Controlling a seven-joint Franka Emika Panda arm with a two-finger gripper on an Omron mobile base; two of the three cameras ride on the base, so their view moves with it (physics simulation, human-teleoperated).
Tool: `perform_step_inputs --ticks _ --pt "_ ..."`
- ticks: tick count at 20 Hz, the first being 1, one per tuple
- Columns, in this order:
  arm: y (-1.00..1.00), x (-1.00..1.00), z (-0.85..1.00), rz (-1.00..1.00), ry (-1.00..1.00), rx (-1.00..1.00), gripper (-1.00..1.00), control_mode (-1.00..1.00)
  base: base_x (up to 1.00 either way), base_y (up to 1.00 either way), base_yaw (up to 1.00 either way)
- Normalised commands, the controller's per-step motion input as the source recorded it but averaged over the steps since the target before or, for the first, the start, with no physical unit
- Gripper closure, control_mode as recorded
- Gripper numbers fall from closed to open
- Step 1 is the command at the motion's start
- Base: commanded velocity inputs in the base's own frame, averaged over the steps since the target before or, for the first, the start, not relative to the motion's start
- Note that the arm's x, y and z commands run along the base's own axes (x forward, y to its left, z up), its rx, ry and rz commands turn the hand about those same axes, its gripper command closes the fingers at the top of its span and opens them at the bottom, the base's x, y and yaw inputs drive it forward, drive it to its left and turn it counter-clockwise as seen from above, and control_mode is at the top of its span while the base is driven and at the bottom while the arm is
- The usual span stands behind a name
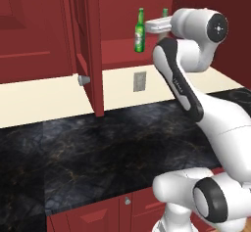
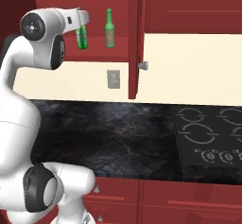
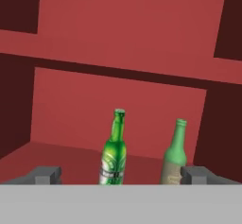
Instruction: Sort all alcoholic drinks to one cabinet, and non-alcoholic drinks to the other.
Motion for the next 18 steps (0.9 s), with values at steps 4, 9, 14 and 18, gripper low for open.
perform_step_inputs --ticks 4,9,14,18 --pt "-0.14 -0.54 0.14 -0.02 0.0 -0.01 -1.0 -1.0 0.0 0.0 0.0" --pt "-0.15 -0.55 0.13 -0.03 0.0 0.0 -1.0 -1.0 0.0 0.0 0.0" --pt "-0.15 -0.51 0.15 -0.04 0.0 0.0 -1.0 -1.0 0.0 0.0 0.0" --pt "-0.17 -0.5 0.15 -0.03 -0.03 0.0 -1.0 -1.0 0.0 0.0 0.0"
